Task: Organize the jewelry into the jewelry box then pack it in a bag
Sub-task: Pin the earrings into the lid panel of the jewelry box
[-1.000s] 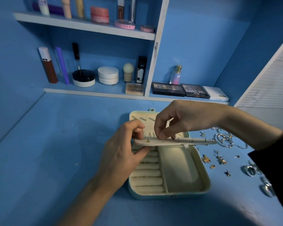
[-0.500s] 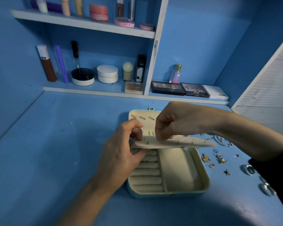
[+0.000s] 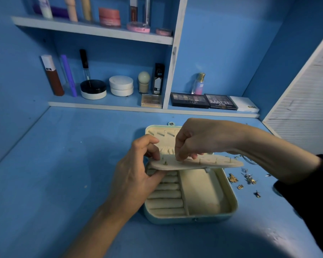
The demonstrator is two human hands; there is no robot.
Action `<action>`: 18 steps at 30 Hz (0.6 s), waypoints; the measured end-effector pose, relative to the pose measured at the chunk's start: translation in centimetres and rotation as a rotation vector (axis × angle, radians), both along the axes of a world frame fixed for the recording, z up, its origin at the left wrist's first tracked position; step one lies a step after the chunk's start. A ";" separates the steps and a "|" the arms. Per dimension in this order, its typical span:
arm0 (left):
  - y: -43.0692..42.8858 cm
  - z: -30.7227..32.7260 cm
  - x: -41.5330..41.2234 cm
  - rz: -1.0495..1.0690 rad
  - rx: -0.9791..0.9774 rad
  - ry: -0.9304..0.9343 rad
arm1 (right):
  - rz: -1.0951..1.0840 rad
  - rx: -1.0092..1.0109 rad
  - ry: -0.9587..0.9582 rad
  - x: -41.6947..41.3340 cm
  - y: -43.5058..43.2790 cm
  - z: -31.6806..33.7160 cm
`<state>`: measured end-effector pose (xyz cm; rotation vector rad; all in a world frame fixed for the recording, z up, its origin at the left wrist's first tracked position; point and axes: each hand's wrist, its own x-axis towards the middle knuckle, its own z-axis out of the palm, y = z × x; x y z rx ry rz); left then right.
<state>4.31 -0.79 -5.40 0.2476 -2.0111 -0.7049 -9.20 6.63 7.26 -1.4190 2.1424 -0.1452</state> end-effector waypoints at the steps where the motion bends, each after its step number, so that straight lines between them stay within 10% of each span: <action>1: 0.0 0.0 0.0 -0.001 0.002 0.002 | 0.005 0.003 0.002 -0.1 0.0 0.0; 18: -0.4 1.9 -1.9 0.076 0.245 0.095 | -0.064 -0.784 0.079 -1.2 3.5 2.4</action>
